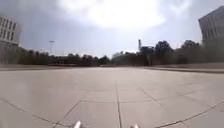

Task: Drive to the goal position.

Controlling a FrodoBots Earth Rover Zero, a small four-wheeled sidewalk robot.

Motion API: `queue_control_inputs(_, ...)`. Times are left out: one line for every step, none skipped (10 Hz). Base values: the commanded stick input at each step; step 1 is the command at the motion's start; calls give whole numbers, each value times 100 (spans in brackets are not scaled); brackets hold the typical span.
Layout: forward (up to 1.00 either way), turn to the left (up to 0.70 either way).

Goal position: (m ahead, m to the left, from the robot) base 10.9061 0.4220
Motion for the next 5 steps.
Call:
queue_control_inputs(70, -1)
queue_control_inputs(70, -1)
queue_control_inputs(70, -1)
queue_control_inputs(70, -1)
queue_control_inputs(70, -1)
